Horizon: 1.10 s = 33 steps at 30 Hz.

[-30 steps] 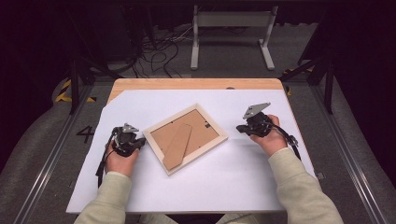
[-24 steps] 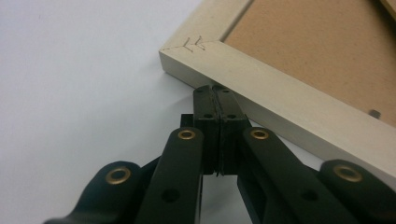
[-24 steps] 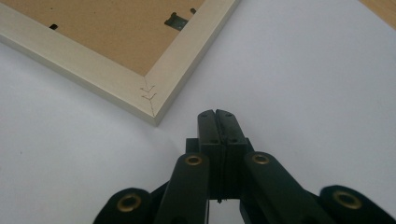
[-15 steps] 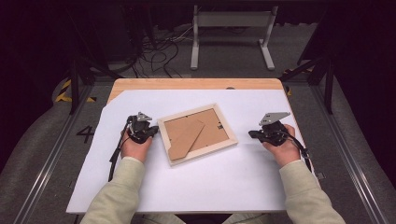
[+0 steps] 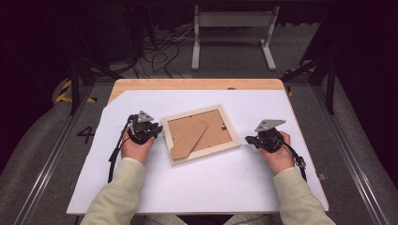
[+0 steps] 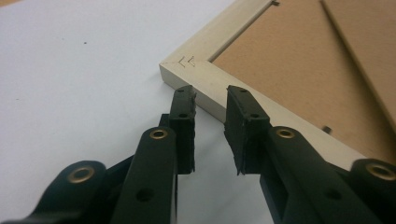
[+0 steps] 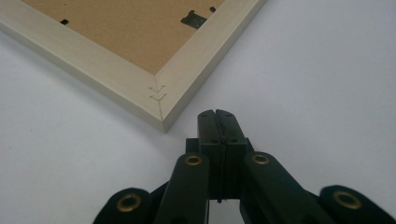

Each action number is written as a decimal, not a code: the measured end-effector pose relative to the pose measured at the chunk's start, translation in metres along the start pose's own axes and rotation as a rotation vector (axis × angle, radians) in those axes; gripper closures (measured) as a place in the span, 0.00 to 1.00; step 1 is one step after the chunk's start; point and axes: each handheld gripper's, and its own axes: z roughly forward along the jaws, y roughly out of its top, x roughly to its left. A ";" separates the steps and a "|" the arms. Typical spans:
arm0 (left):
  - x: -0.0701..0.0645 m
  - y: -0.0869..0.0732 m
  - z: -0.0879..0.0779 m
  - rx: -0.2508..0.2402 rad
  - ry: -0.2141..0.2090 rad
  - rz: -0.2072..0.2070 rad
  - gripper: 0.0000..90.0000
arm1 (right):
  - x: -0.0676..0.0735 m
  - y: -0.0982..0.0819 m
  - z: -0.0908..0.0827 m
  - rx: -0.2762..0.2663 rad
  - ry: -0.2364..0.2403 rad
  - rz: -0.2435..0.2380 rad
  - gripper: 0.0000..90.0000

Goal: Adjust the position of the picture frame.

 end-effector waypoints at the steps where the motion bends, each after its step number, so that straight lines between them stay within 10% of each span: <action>1: 0.001 -0.003 -0.007 -0.011 0.002 0.002 0.80 | -0.001 0.001 0.002 0.004 0.001 0.002 1.00; 14: 0.008 -0.031 -0.054 -0.054 -0.018 -0.030 0.79 | 0.008 0.011 0.015 0.061 0.121 -0.084 1.00; 33: 0.004 -0.032 -0.071 -0.088 -0.072 0.020 0.73 | 0.044 0.024 0.016 0.066 0.192 -0.180 1.00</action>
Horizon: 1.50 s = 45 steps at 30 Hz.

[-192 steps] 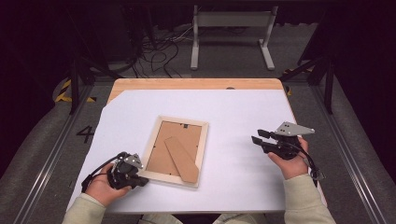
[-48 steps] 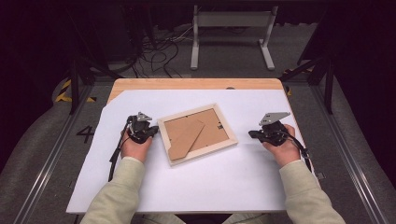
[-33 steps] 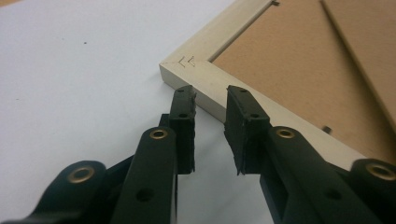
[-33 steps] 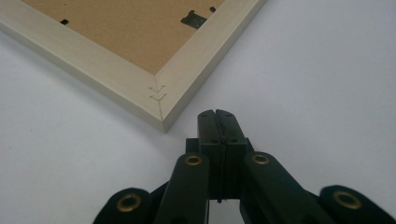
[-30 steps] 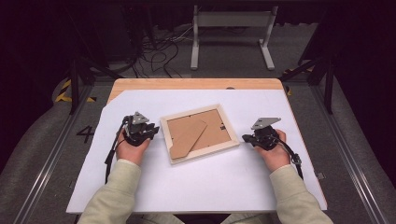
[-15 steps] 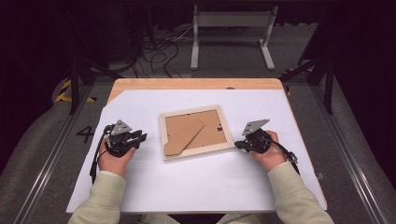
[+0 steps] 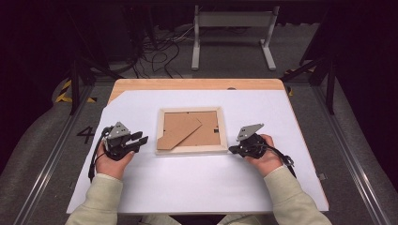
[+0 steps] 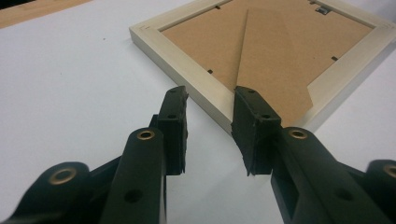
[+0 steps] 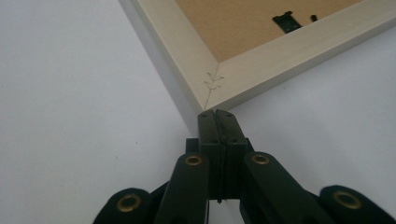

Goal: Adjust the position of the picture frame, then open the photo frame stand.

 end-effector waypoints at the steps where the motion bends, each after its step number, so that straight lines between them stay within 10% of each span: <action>1: 0.000 0.000 -0.001 0.000 -0.011 -0.004 0.72 | -0.001 0.000 -0.003 -0.006 -0.008 0.008 1.00; 18: -0.013 0.018 -0.008 0.133 -0.197 -0.009 0.66 | -0.004 -0.009 -0.041 -0.104 -0.043 0.053 0.89; 34: -0.020 0.017 0.026 0.370 -0.191 0.063 0.75 | -0.001 -0.017 -0.053 -0.118 -0.057 0.071 0.87; 45: -0.026 0.019 0.036 0.400 -0.177 0.087 0.82 | 0.000 -0.018 -0.055 -0.122 -0.058 0.083 0.86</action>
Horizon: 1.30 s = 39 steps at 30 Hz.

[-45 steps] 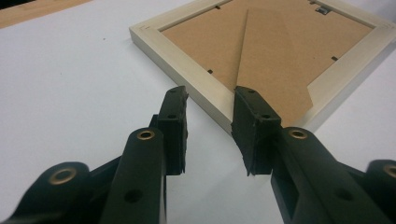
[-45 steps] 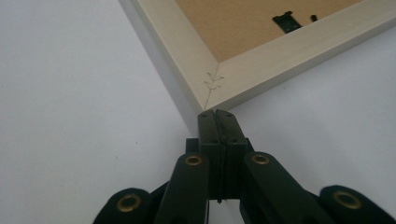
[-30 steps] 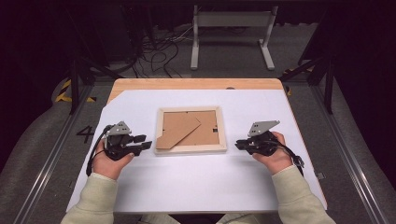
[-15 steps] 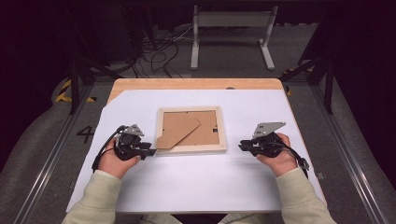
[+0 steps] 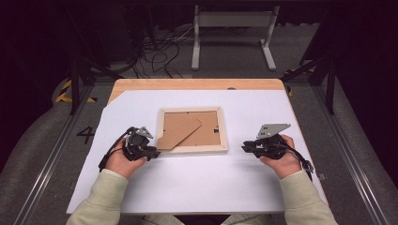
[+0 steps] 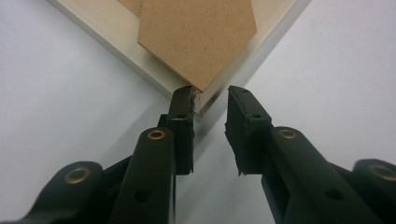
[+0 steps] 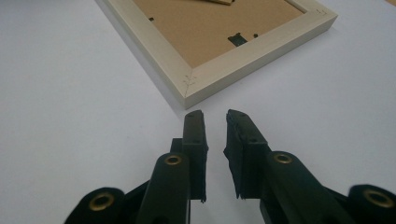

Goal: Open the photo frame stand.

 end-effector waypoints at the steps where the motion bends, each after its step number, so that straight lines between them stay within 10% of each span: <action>1: 0.000 0.000 0.000 -0.003 0.002 0.002 0.83 | 0.000 0.000 0.000 -0.001 -0.001 0.000 0.86; 39: -0.009 0.033 -0.037 -0.399 0.007 -0.015 0.87 | 0.001 -0.013 -0.008 0.011 -0.027 0.033 0.86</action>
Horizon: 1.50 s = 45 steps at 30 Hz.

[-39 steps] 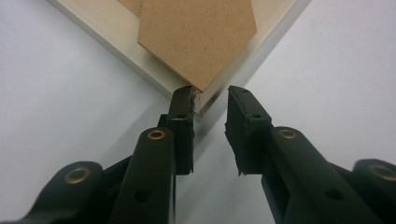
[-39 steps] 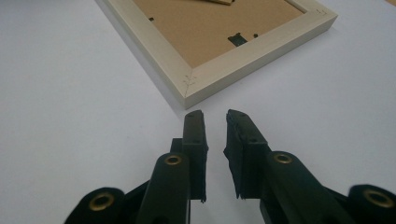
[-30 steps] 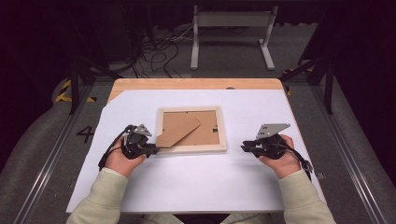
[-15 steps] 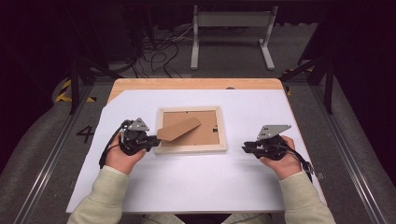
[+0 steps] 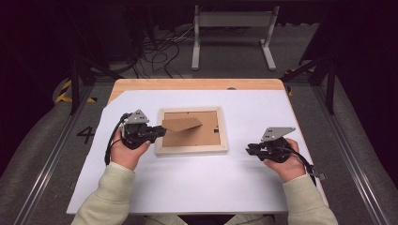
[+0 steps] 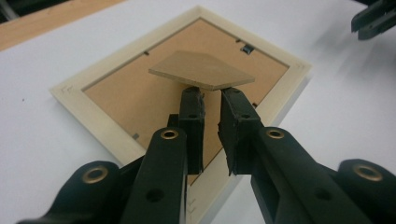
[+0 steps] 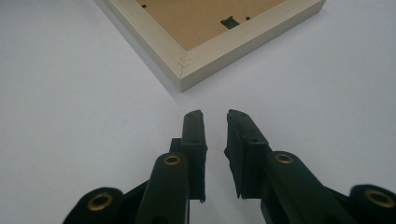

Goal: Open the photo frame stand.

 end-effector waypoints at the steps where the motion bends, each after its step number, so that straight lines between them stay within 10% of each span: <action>1: 0.000 0.000 0.000 0.000 0.000 0.000 0.86 | 0.000 0.000 0.000 0.000 0.000 0.000 0.86; 18: 0.001 0.011 0.018 -0.150 -0.025 -0.015 0.88 | -0.001 -0.009 -0.008 -0.007 -0.021 0.026 0.86; 45: 0.004 0.008 0.016 -0.147 0.022 -0.044 0.87 | -0.003 -0.009 -0.009 -0.026 -0.035 0.032 0.86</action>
